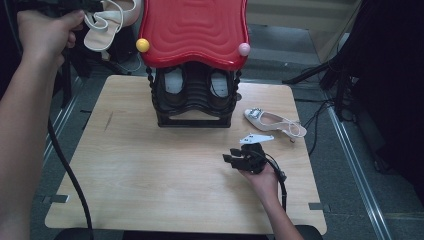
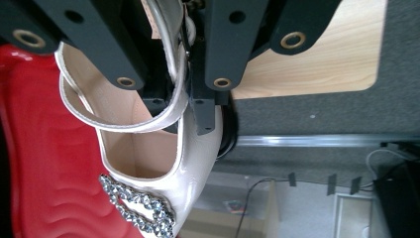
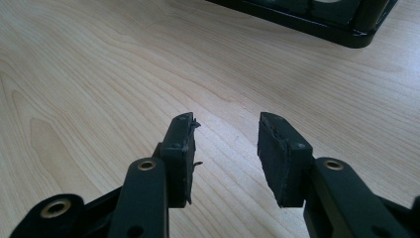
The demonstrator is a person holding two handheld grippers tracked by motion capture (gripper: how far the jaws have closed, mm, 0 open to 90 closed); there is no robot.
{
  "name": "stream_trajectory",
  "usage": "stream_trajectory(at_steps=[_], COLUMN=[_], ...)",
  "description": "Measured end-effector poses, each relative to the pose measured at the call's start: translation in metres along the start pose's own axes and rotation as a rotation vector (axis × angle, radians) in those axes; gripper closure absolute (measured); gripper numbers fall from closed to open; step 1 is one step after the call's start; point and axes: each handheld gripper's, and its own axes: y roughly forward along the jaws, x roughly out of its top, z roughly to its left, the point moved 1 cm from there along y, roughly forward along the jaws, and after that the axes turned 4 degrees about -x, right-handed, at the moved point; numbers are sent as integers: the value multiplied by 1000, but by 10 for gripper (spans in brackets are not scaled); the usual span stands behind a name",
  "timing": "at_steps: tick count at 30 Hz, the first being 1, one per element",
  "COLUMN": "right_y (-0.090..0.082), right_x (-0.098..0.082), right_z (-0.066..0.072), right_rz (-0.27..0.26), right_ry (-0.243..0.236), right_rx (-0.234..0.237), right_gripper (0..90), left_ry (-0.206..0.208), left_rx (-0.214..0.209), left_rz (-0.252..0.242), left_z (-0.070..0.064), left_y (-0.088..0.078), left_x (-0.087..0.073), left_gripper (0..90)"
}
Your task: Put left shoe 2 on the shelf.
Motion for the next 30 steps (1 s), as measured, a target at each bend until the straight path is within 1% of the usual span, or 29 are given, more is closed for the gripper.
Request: stream_trajectory(at_steps=[4, 5, 6, 8, 12, 13, 14, 16, 17, 19, 21, 23, 27, 28, 30], right_y=[0, 1, 1, 1, -1, -1, -1, -1, 0, -1, -1, -2, -3, -3, -4], right_x=[0, 0, 0, 1, 1, 1, 1, 1, 1, 0, -1, -1, -3, -3, -3], right_z=[0, 0, 0, 1, 2, 2, 2, 3, 4, 4, 5, 6, 6, 6, 5], right_rz=[-4, -4, -1, 3, -4, -3, -4, 0, 1, 2, 2, 3, 5, 3, -1], right_ry=[-2, -2, -5, -8, -8, -8, -12, -13, -16, -18, -20, -21, -28, -22, -23], right_rx=[0, 1, 2, -2, 4, 6, 5, 6, 8, 6, 7, 7, 2, 3, 2], right_gripper=[594, 594, 594, 594, 594, 595, 596, 595, 595, 595, 595, 595, 595, 595, 595], left_ry=[19, 26, 23, 38, 48, 55, 53, 60, 61, 80, 89, 86, 81, 79, 83], left_rx=[-14, -21, -25, -30, -46, -54, -59, -81, -83, -77, -80, -84, -87, -82, -72], left_rz=[-3, 6, 5, 19, 18, 20, 11, 28, 31, 39, 53, 59, 51, 45, 40], left_z=[-17, -20, -25, -33, -52, -56, -60, -67, -70, -76, -79, -81, -83, -84, -84], left_y=[6, 8, 11, 17, 31, 34, 38, 46, 49, 56, 64, 72, 83, 86, 91], left_x=[7, 8, 9, 12, 16, 16, 16, 17, 17, 16, 15, 14, 12, 11, 8], left_gripper=[839, 840, 839, 839, 838, 838, 838, 838, 838, 836, 835, 835, 833, 833, 833])
